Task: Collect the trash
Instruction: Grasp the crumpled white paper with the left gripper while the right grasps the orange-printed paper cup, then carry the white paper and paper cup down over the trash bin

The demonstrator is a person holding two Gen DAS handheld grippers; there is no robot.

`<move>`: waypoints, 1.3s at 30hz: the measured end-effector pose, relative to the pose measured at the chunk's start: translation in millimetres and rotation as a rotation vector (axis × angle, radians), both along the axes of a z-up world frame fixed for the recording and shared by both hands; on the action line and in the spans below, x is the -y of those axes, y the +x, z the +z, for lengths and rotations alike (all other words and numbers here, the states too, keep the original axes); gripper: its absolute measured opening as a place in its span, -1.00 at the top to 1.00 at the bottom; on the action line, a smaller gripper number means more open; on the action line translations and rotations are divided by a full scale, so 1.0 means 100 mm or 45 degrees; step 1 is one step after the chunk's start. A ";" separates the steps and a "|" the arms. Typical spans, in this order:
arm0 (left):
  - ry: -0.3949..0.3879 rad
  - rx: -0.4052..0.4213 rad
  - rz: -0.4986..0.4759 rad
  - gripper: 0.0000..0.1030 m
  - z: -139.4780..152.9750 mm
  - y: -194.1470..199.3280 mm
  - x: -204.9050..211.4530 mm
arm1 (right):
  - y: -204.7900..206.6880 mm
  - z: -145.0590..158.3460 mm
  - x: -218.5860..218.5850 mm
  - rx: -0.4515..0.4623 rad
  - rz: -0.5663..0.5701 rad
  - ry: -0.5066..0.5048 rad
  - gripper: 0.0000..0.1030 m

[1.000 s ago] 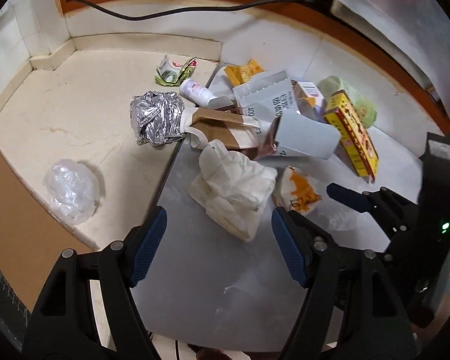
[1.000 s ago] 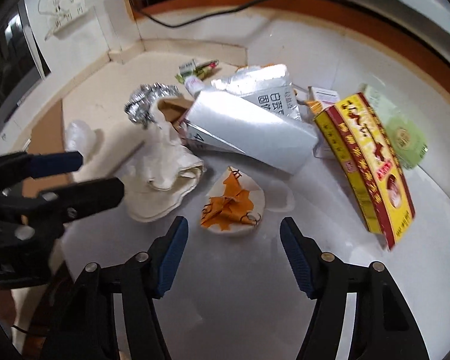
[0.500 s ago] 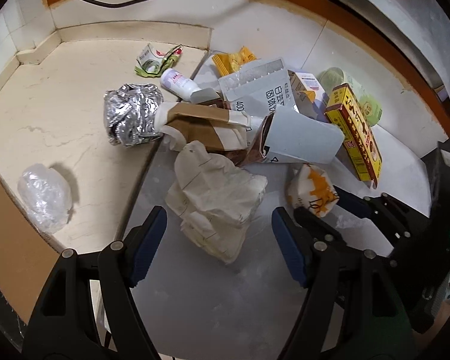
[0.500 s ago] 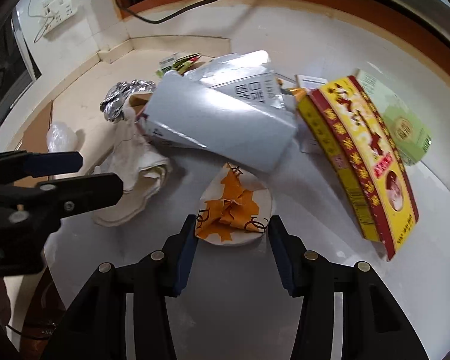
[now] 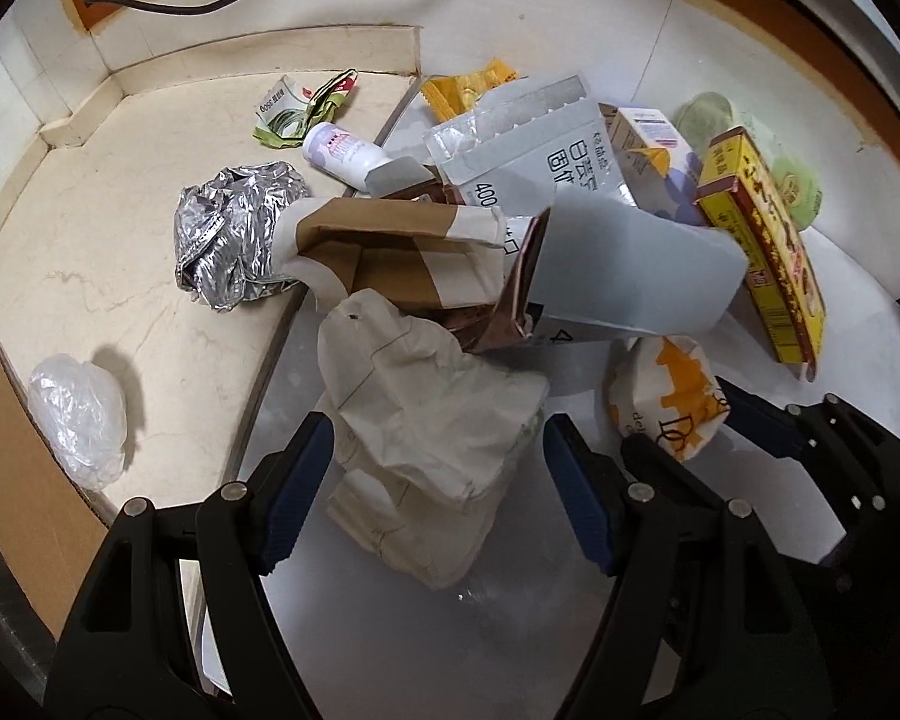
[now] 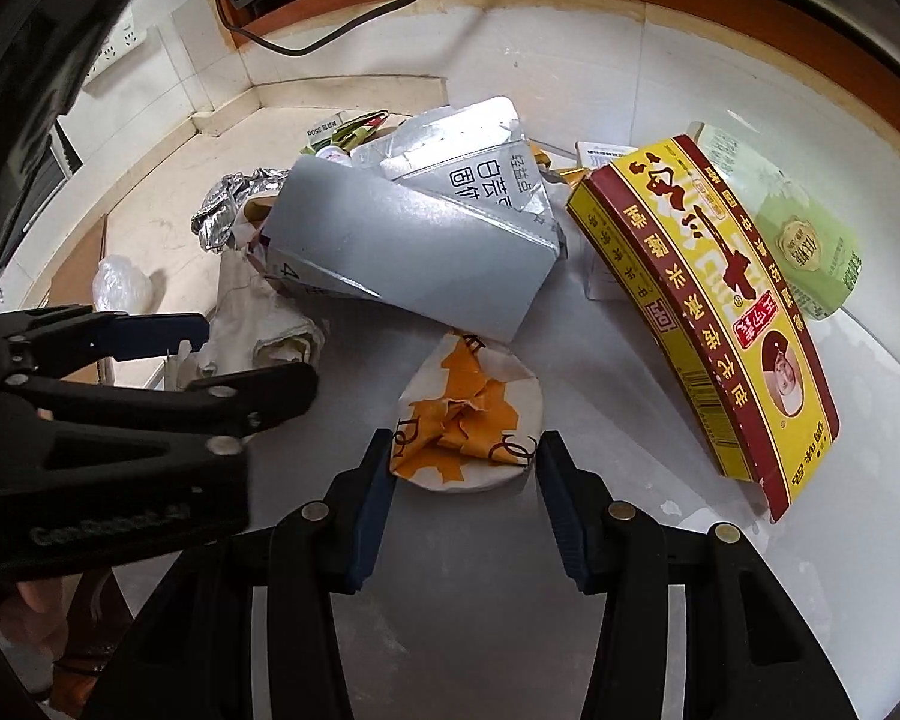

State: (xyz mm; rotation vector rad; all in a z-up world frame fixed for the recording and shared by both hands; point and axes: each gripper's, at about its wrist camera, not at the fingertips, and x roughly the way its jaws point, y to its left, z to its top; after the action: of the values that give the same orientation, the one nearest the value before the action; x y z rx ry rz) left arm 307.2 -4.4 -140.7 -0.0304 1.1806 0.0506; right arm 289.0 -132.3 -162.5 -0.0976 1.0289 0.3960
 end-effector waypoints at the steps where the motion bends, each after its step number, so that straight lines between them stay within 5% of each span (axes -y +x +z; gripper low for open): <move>1: 0.004 -0.001 0.002 -0.30 -0.02 0.01 0.00 | 0.00 0.00 0.00 0.002 0.000 -0.001 0.08; 10: -0.039 0.065 -0.025 0.29 0.01 -0.11 -0.02 | -0.01 0.00 -0.01 0.007 -0.013 0.009 0.09; 24: -0.115 0.136 -0.076 0.33 0.40 -0.63 -0.20 | -0.35 0.22 0.02 0.054 -0.062 0.047 0.10; 39: -0.163 0.241 -0.228 0.33 1.02 -2.10 -0.45 | -1.57 0.75 -0.08 0.098 -0.160 0.129 0.09</move>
State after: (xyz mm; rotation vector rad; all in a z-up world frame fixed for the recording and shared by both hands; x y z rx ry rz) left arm 97.3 40.8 -38.5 -0.0415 0.9922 -0.1825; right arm 132.2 -124.1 -87.4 0.0427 0.9324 0.3267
